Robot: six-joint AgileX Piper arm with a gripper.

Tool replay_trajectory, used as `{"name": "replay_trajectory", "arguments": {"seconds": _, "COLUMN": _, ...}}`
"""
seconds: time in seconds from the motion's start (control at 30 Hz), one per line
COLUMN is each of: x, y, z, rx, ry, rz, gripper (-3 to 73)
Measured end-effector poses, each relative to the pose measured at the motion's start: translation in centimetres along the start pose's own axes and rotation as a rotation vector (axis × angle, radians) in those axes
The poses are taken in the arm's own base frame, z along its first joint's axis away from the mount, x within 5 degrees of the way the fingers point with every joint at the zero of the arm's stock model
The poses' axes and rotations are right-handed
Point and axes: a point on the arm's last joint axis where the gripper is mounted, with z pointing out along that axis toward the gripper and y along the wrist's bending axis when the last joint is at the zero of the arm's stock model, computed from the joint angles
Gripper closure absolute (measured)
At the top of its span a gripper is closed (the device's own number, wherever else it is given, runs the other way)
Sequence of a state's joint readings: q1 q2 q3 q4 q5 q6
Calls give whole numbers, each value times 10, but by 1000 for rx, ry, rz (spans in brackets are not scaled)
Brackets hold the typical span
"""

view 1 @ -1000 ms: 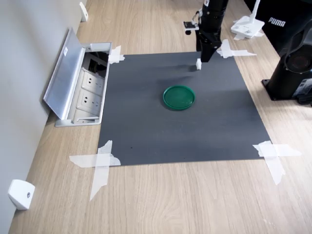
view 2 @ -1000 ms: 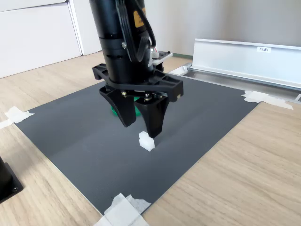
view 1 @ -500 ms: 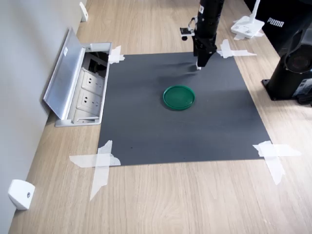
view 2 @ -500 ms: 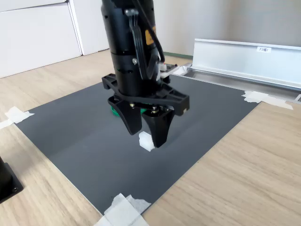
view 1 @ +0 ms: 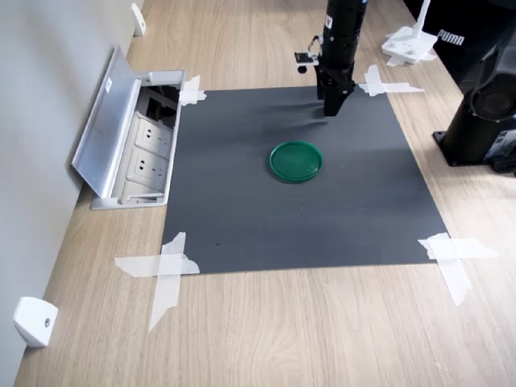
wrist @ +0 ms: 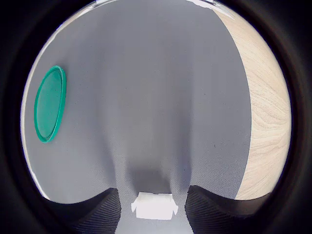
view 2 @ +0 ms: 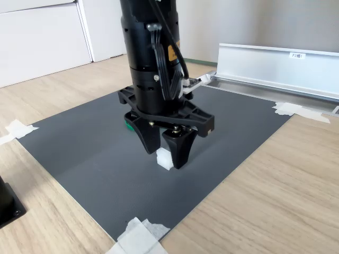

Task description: Grasp a white terminal and put it on the green lid.

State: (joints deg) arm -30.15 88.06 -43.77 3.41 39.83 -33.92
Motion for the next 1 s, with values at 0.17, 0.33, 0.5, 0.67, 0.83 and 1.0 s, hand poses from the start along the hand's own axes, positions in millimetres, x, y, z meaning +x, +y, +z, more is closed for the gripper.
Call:
{"name": "replay_trajectory", "arguments": {"seconds": 0.17, "x": 0, "y": 0, "z": 0, "rx": -1, "ry": -1, "rz": -1, "gripper": 126}}
{"name": "replay_trajectory", "arguments": {"seconds": 0.33, "x": 0, "y": 0, "z": 0, "rx": -1, "ry": -1, "rz": -1, "gripper": 142}}
{"name": "replay_trajectory", "arguments": {"seconds": 0.5, "x": 0, "y": 0, "z": 6, "rx": -12, "ry": 17, "rz": 1, "gripper": 243}}
{"name": "replay_trajectory", "arguments": {"seconds": 0.67, "x": 0, "y": 0, "z": 8, "rx": -17, "ry": 23, "rz": 2, "gripper": 380}}
{"name": "replay_trajectory", "arguments": {"seconds": 0.83, "x": -1, "y": 0, "z": 6, "rx": -24, "ry": 32, "rz": -7, "gripper": 379}}
{"name": "replay_trajectory", "arguments": {"seconds": 1.0, "x": -9, "y": -4, "z": -18, "rx": -8, "ry": -9, "rz": -15, "gripper": 379}}
